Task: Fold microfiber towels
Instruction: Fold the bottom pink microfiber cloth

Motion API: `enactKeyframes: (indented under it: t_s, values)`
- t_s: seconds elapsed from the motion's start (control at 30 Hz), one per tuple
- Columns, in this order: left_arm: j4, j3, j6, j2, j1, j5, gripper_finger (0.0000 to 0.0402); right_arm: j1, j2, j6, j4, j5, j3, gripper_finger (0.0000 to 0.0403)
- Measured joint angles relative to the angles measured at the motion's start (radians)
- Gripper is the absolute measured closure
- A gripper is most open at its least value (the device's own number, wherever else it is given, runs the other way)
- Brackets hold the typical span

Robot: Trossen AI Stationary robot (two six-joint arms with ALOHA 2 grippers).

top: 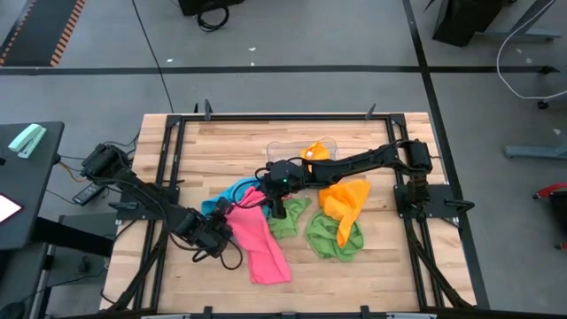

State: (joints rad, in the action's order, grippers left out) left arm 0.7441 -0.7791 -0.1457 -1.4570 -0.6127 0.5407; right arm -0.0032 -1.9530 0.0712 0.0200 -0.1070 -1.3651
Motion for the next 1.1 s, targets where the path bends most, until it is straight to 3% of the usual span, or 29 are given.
enactKeyframes:
  t_s: [0.13,0.47,0.77,0.93,1.1]
  values:
    - [0.131,-0.025,0.004,0.000,-0.025,0.122,0.0392,0.000,0.000,0.000,0.000,-0.001,0.000,0.0168]
    - [0.294,-0.035,0.004,0.000,-0.026,0.301,0.0375,-0.015,0.000,0.022,0.000,-0.002,0.000,0.0168]
    - [0.390,-0.035,0.002,0.000,-0.026,0.446,0.0390,-0.016,0.000,0.000,0.002,-0.024,0.000,0.0168]
    - [0.398,-0.035,-0.062,0.000,-0.026,0.469,0.0372,-0.016,0.000,-0.017,0.011,-0.029,0.000,0.0168]
    - [0.397,-0.035,-0.052,0.000,-0.026,0.469,0.0388,-0.028,0.000,-0.119,0.012,-0.091,0.000,0.0168]
